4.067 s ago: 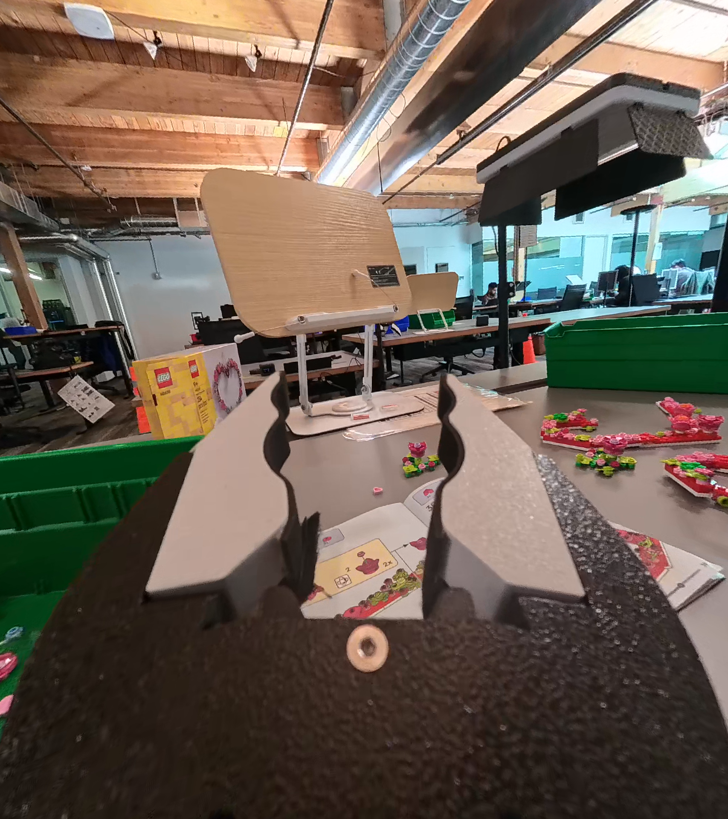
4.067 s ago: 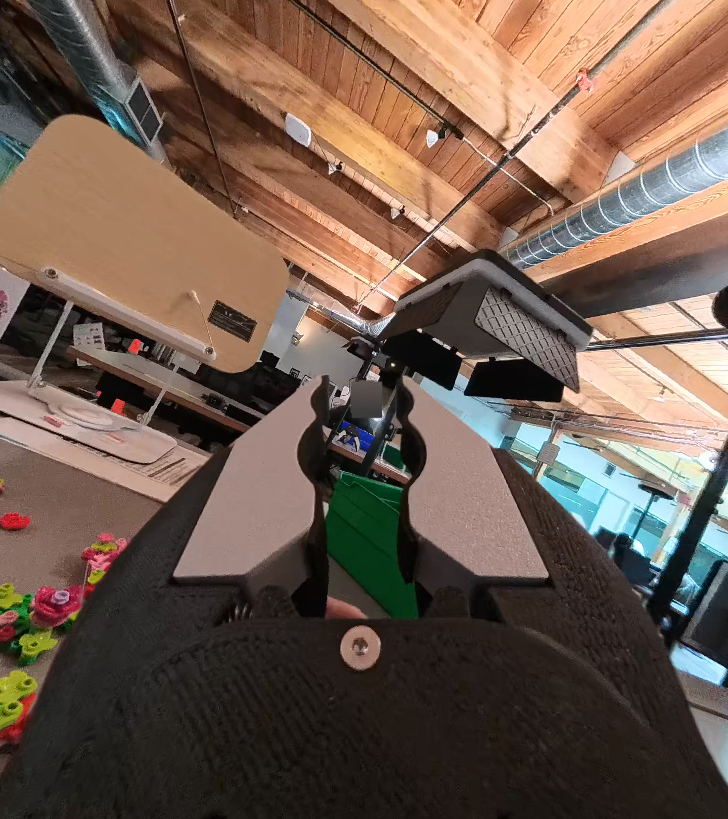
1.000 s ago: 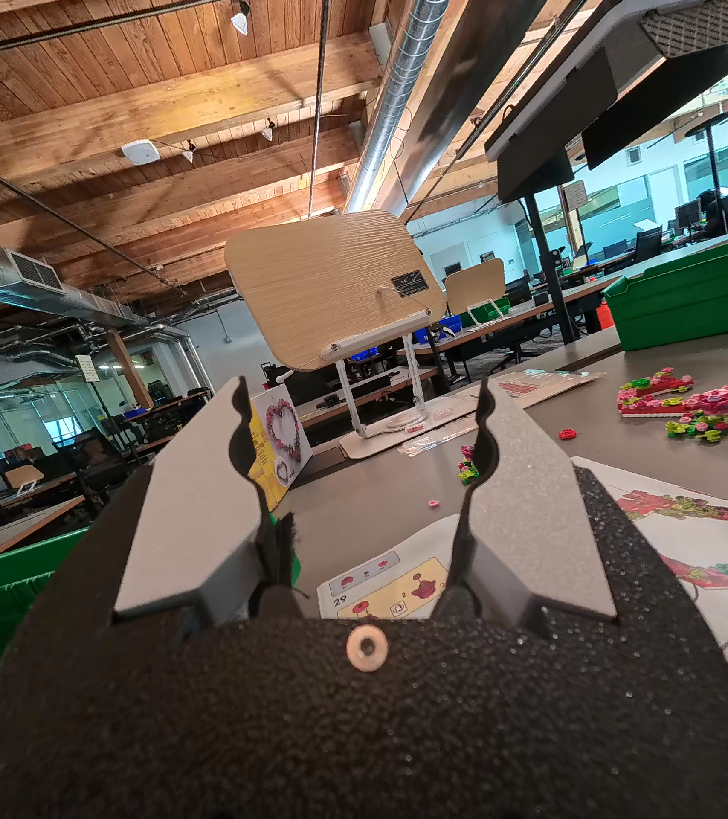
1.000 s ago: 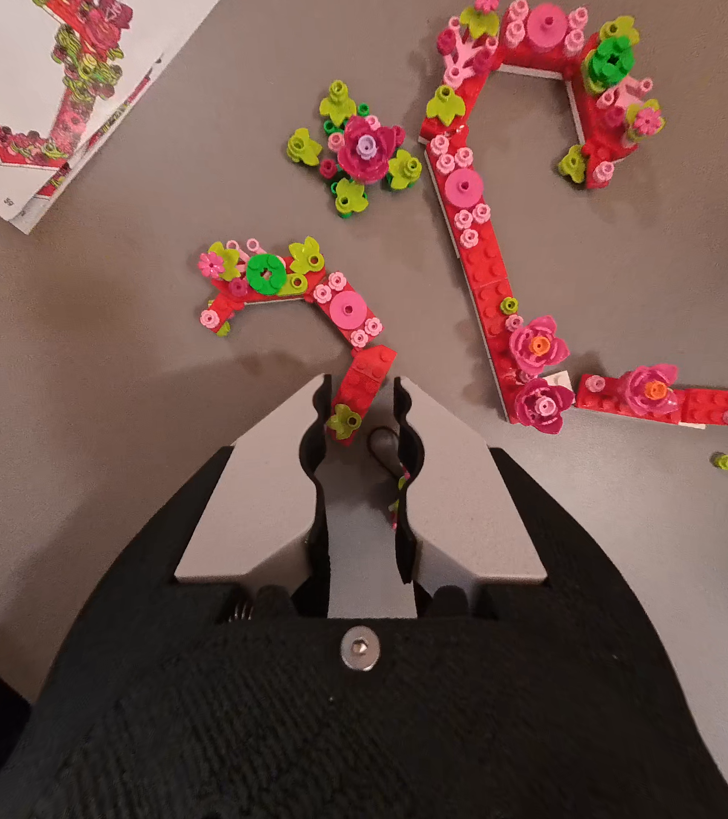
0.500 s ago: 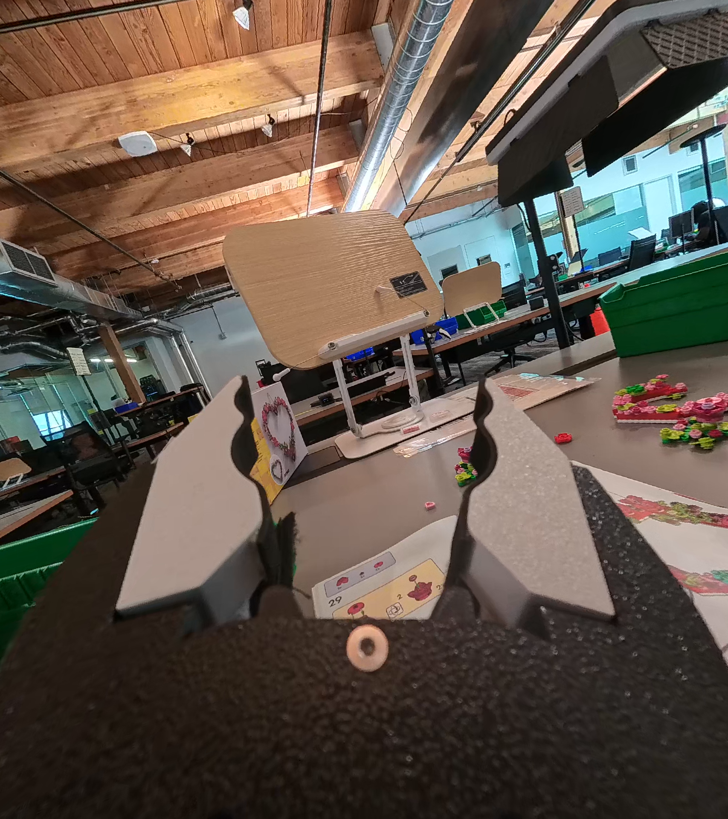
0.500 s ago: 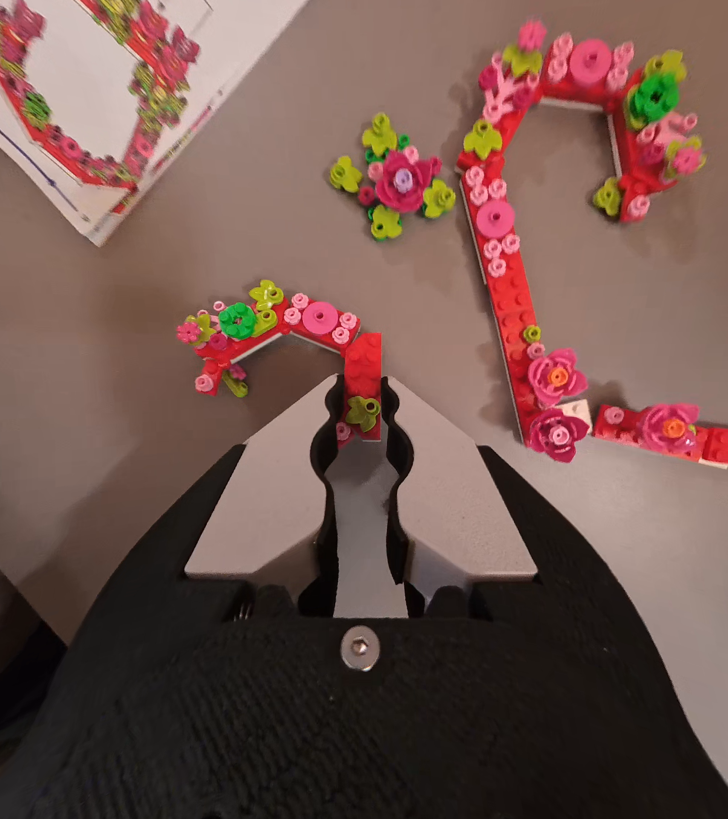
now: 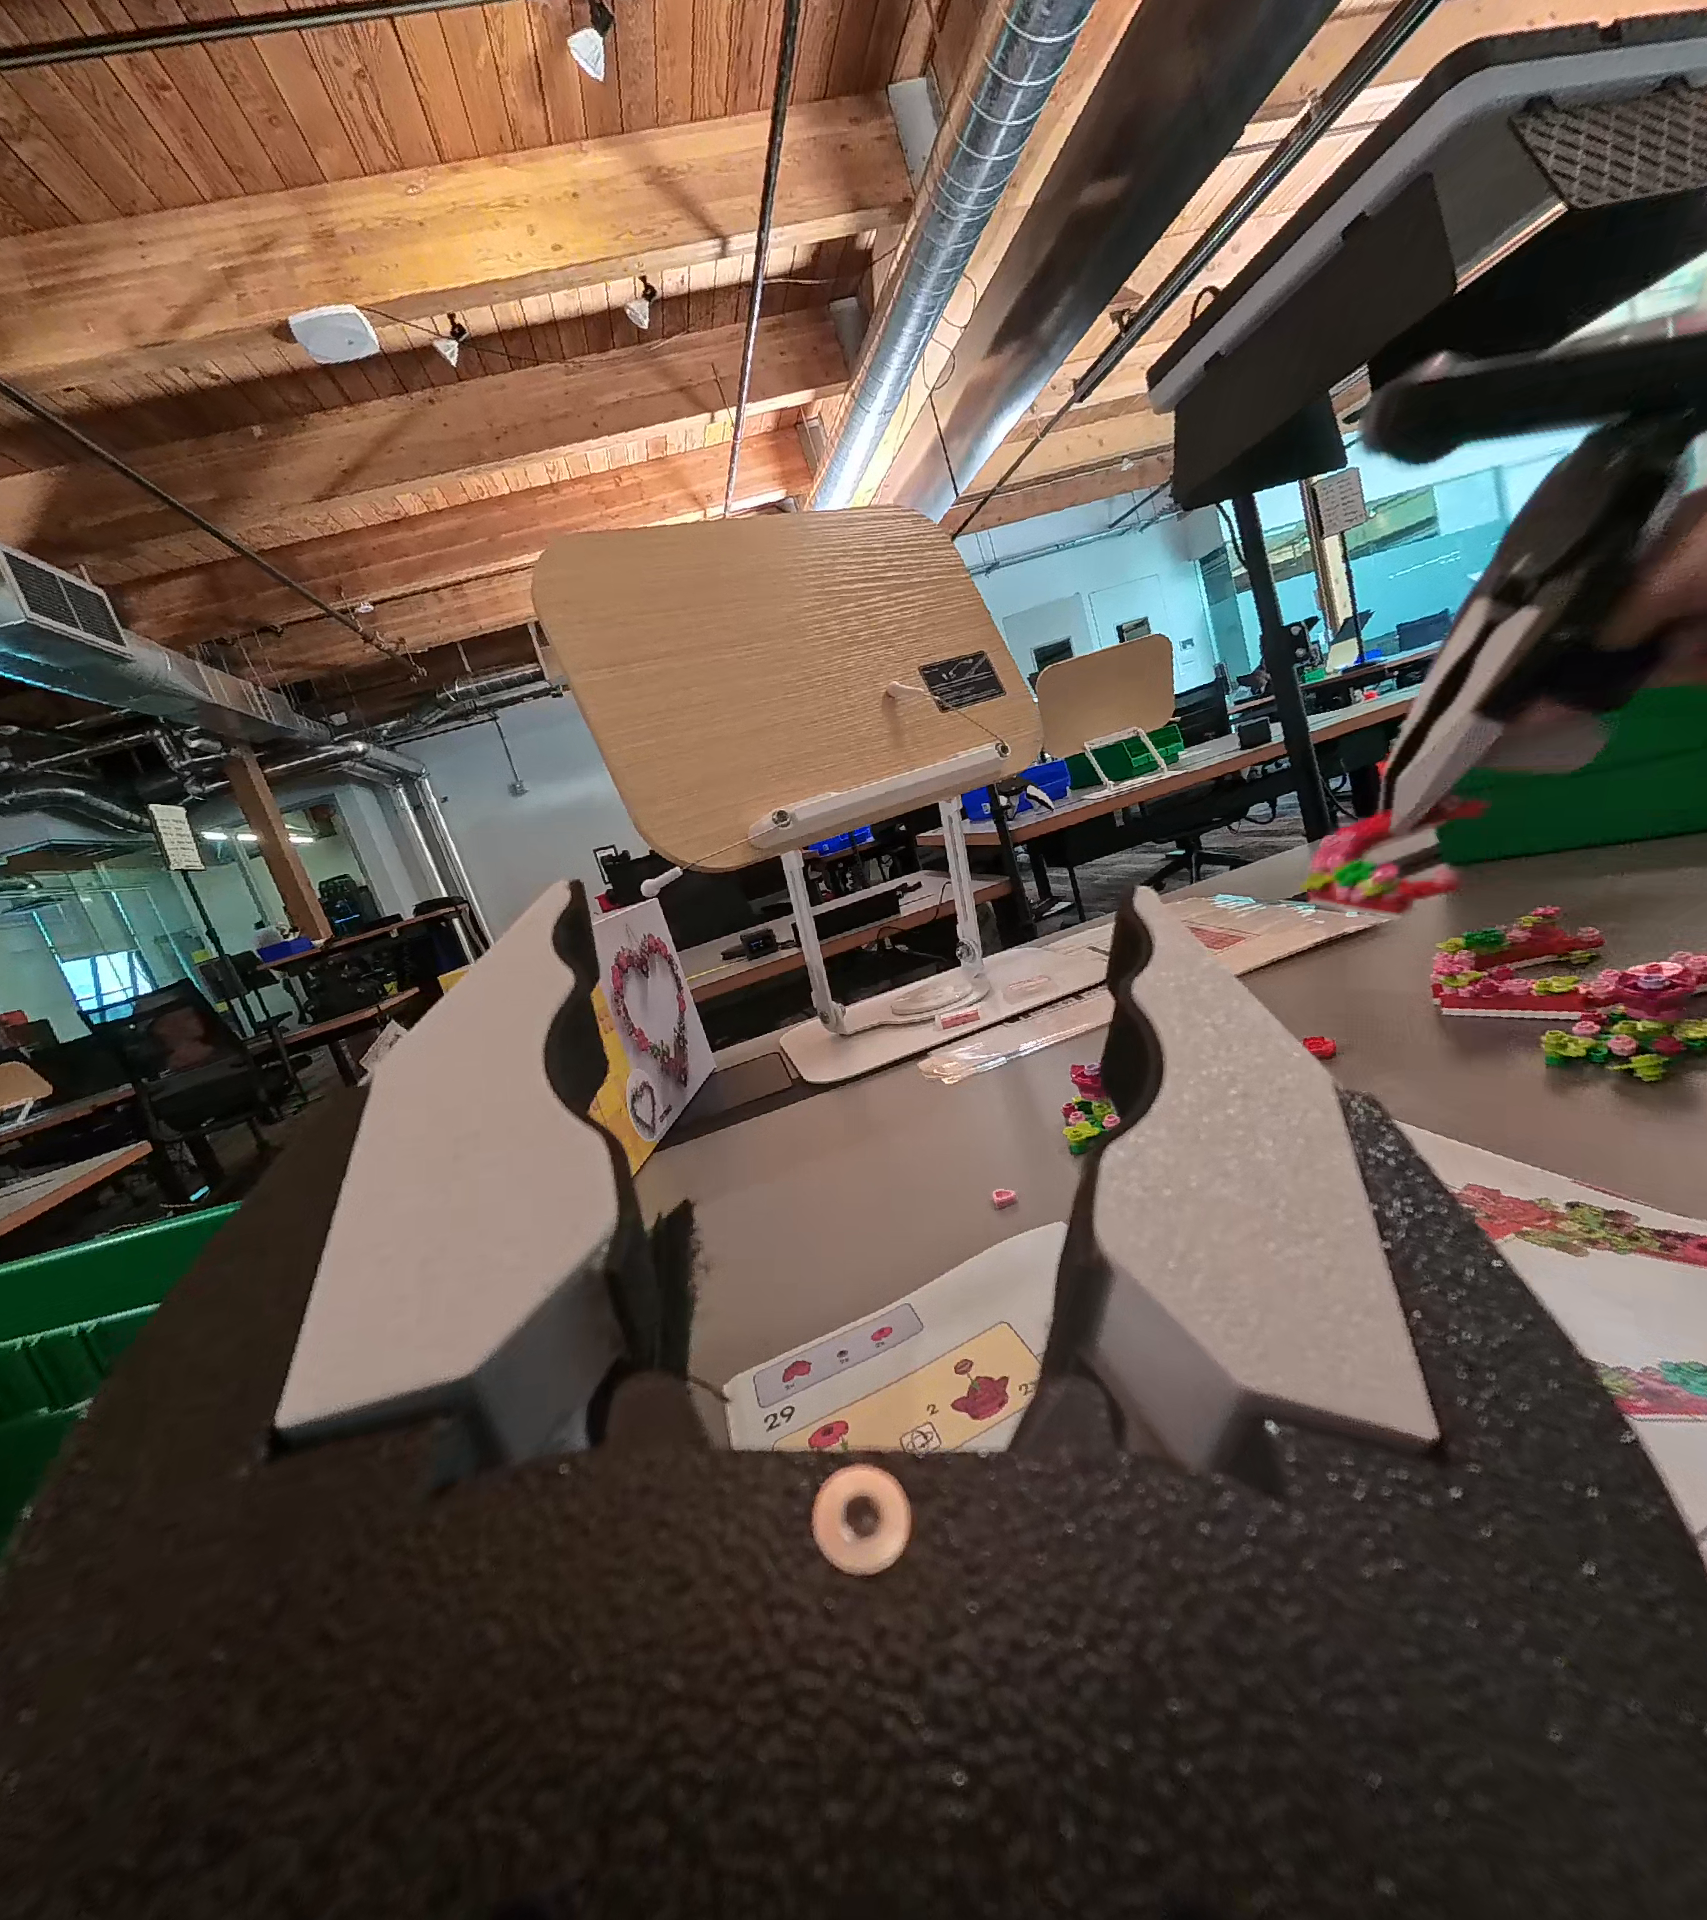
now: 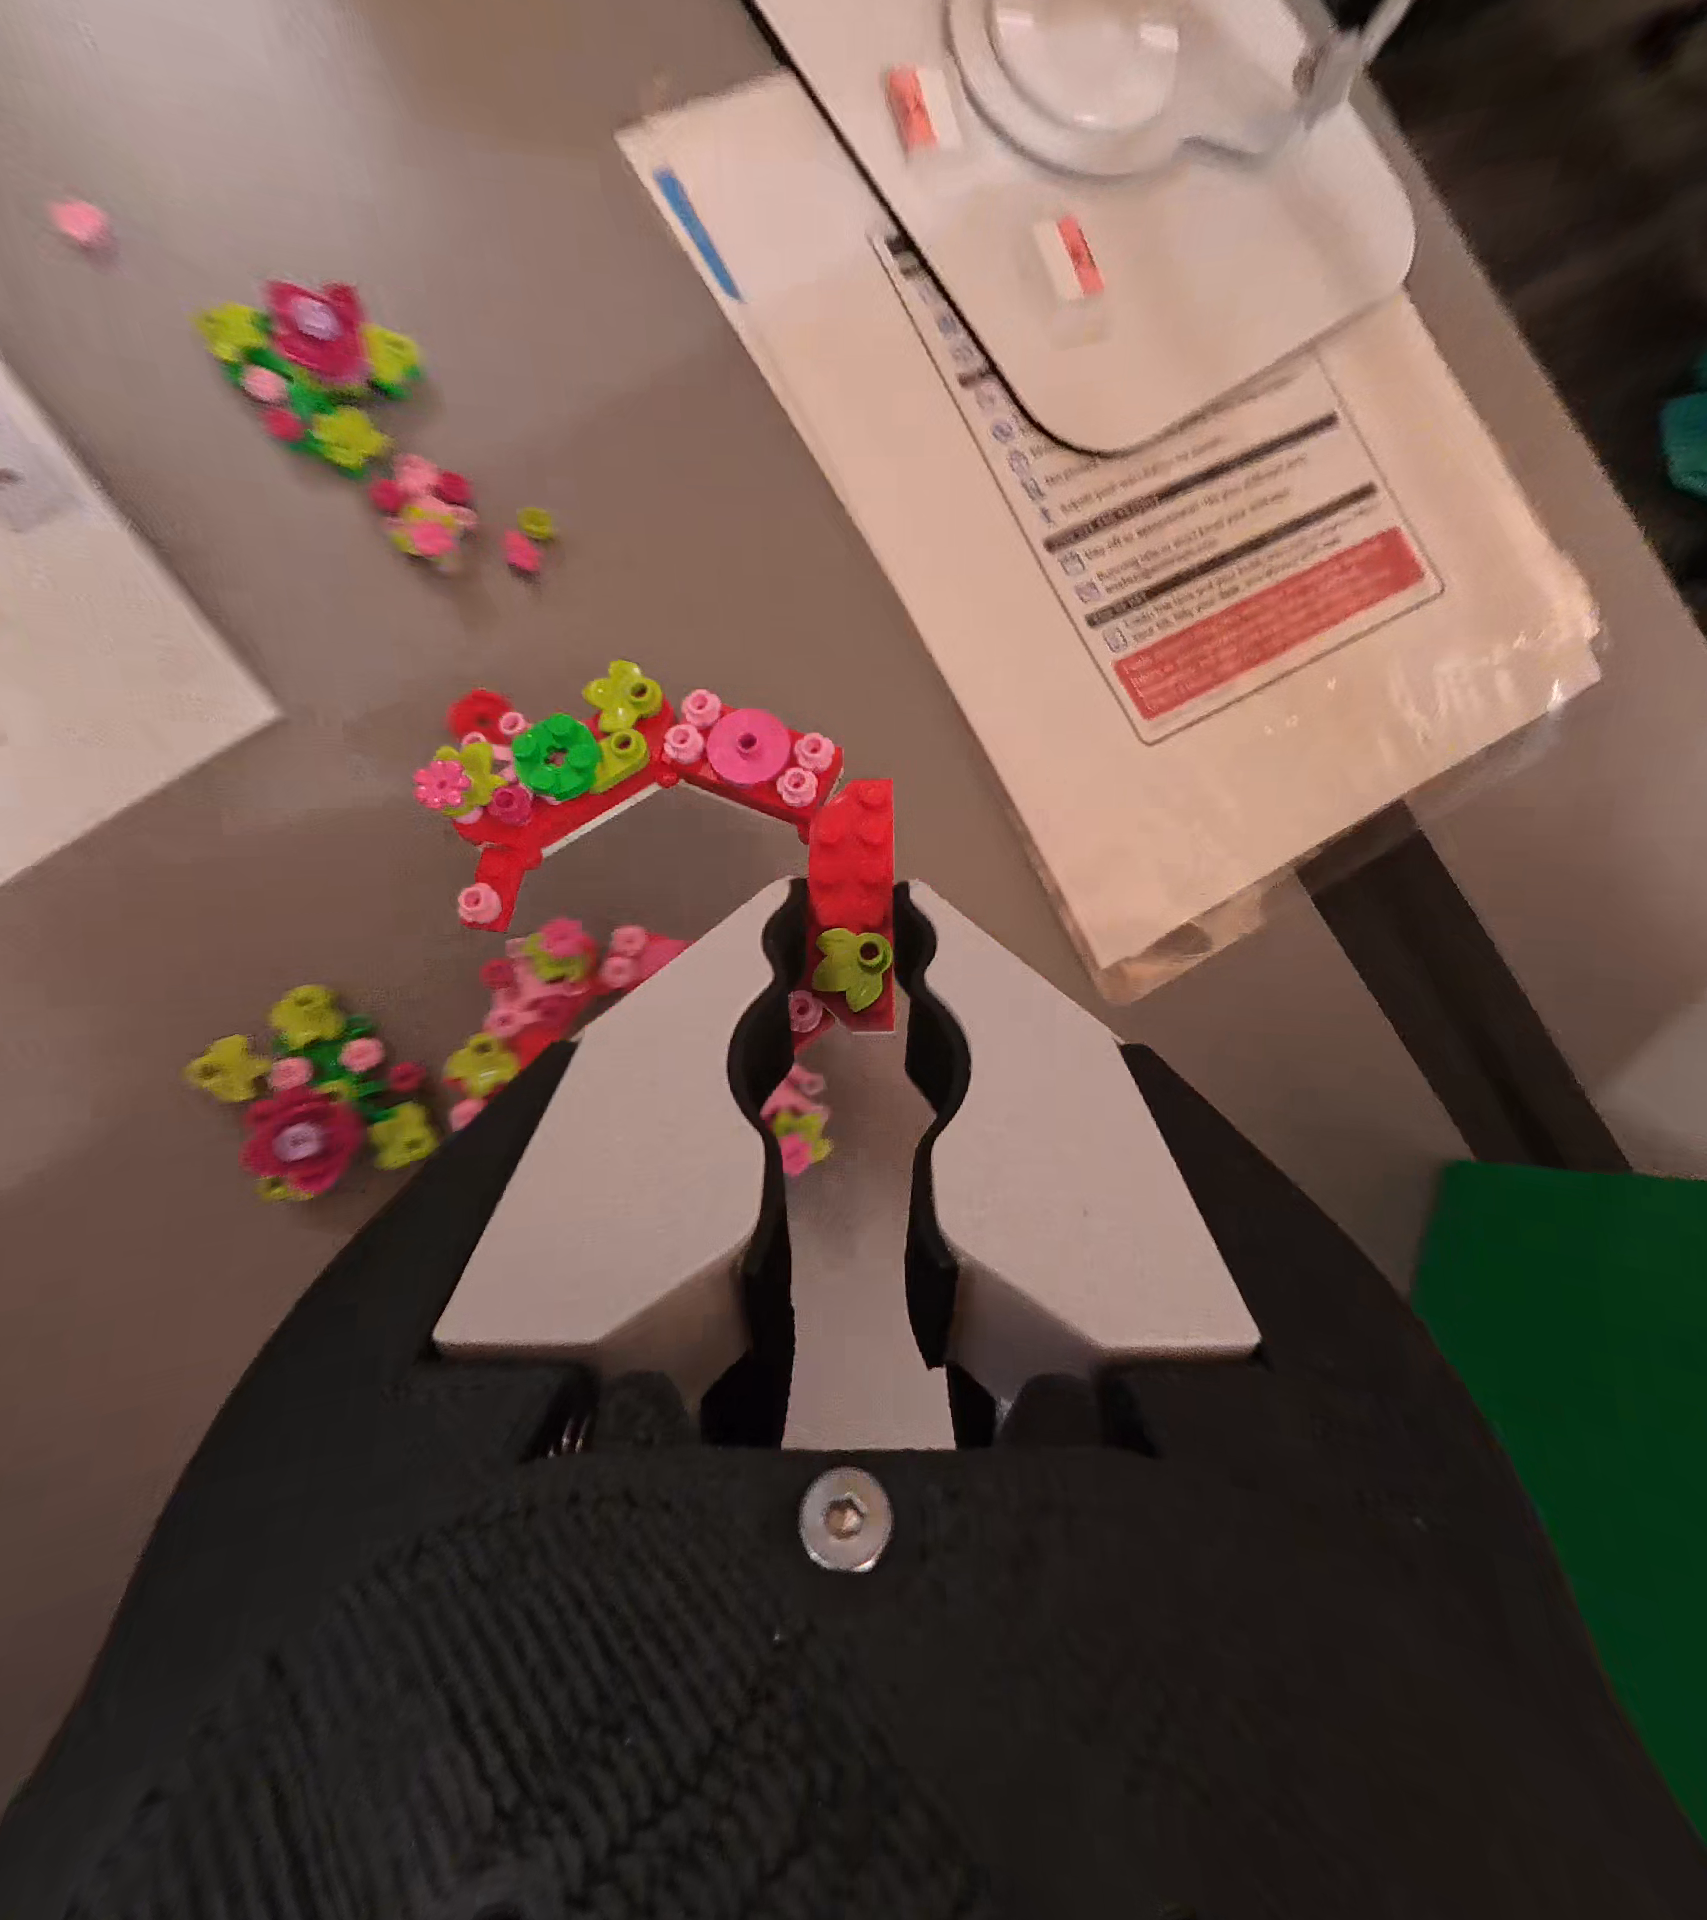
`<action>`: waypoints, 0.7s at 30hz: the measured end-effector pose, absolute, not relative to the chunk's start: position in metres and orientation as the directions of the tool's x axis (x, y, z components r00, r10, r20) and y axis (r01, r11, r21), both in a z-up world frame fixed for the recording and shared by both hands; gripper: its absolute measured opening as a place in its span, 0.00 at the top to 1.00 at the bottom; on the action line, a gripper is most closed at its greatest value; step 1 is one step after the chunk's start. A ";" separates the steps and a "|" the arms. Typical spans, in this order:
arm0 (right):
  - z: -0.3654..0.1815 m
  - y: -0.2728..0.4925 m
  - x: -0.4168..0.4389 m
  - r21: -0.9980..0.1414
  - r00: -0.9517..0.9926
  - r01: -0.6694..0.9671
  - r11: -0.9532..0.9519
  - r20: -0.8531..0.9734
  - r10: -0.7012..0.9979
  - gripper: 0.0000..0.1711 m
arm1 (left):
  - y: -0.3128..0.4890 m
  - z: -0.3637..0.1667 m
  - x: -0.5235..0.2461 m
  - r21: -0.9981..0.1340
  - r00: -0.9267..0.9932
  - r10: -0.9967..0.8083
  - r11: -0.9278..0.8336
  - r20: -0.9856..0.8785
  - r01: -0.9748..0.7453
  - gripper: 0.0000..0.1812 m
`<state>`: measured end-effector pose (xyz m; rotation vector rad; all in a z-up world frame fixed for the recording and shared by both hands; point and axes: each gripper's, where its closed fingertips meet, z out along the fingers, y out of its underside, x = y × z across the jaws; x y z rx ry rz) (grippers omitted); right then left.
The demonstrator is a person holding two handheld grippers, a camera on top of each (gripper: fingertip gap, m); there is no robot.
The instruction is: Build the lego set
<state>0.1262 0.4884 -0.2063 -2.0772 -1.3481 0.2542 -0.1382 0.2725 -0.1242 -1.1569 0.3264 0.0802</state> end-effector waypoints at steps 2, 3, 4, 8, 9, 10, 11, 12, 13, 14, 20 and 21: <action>-0.224 0.509 0.134 -0.577 0.483 0.754 -0.314 0.163 0.861 0.92 | 0.272 -0.124 -0.139 -0.884 0.950 -0.102 0.406 -0.295 -0.231 0.47; -0.232 0.515 0.141 -0.561 0.495 0.757 -0.334 0.160 0.854 0.92 | 0.272 -0.124 -0.139 -0.884 0.950 -0.100 0.406 -0.297 -0.233 0.47; -0.238 0.520 0.148 -0.550 0.510 0.758 -0.350 0.166 0.844 0.92 | 0.272 -0.124 -0.139 -0.883 0.949 -0.098 0.406 -0.298 -0.235 0.47; -0.246 0.528 0.185 -0.546 0.587 0.732 -0.407 0.202 0.784 0.91 | 0.272 -0.125 -0.141 -0.886 0.951 -0.099 0.402 -0.294 -0.231 0.47; -0.246 0.529 0.197 -0.553 0.611 0.718 -0.422 0.211 0.763 0.91 | 0.272 -0.125 -0.141 -0.887 0.951 -0.101 0.402 -0.291 -0.228 0.47; -0.246 0.530 0.211 -0.561 0.638 0.702 -0.438 0.224 0.737 0.92 | 0.273 -0.124 -0.141 -0.887 0.952 -0.104 0.403 -0.288 -0.225 0.47; -0.246 0.531 0.227 -0.563 0.666 0.688 -0.458 0.239 0.707 0.92 | 0.273 -0.125 -0.140 -0.887 0.951 -0.107 0.402 -0.290 -0.225 0.47; -0.246 0.530 0.241 -0.563 0.689 0.674 -0.478 0.247 0.681 0.92 | 0.274 -0.125 -0.139 -0.887 0.949 -0.108 0.399 -0.295 -0.230 0.47; -0.246 0.528 0.252 -0.567 0.708 0.660 -0.493 0.249 0.661 0.92 | 0.274 -0.126 -0.138 -0.886 0.947 -0.109 0.398 -0.303 -0.237 0.47; -0.245 0.526 0.260 -0.573 0.723 0.646 -0.504 0.248 0.645 0.92 | 0.274 -0.126 -0.137 -0.884 0.944 -0.109 0.399 -0.310 -0.244 0.47; -0.252 0.513 0.281 -0.565 0.775 0.607 -0.559 0.265 0.573 0.91 | 0.275 -0.127 -0.137 -0.883 0.942 -0.107 0.395 -0.318 -0.253 0.47; -0.253 0.512 0.282 -0.569 0.787 0.593 -0.570 0.258 0.560 0.91 | 0.274 -0.127 -0.138 -0.884 0.944 -0.106 0.395 -0.313 -0.249 0.47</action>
